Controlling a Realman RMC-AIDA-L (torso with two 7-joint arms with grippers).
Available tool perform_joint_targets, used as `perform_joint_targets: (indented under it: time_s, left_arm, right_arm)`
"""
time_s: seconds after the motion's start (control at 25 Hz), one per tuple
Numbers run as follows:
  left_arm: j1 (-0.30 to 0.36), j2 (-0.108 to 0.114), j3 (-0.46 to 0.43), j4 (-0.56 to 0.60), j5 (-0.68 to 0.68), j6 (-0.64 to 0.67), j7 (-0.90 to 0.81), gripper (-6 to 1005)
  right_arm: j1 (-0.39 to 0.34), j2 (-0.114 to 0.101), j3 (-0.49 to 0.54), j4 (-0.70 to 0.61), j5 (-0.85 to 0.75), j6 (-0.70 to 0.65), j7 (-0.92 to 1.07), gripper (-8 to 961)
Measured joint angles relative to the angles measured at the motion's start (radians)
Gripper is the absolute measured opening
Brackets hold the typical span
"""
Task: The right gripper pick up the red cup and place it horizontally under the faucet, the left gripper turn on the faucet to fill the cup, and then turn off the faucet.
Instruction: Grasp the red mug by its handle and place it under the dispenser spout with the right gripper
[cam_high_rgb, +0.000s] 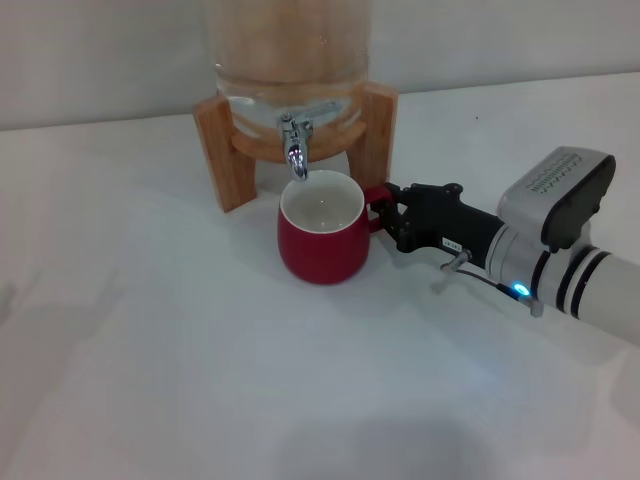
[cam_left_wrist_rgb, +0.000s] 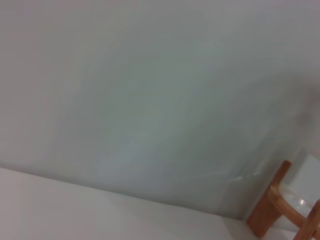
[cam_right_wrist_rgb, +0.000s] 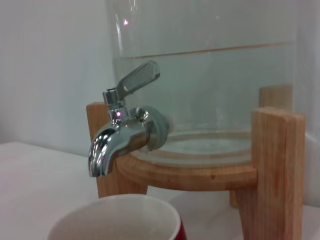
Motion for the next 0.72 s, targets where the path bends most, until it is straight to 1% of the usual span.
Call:
perform_joint_targets:
  time_s: [0.16,0.72]
  left_arm:
    - [-0.001,0.0,0.0,0.0,0.0,0.001,0.0,822]
    - [-0.003,0.002,0.0,0.0,-0.001,0.013,0.0,822]
  right_arm:
    - [-0.004,-0.003,-0.002,-0.011,-0.004,0.006,0.027,181]
    - [-0.002,-0.001,-0.001,-0.025,-0.043,0.023,0.057,179]
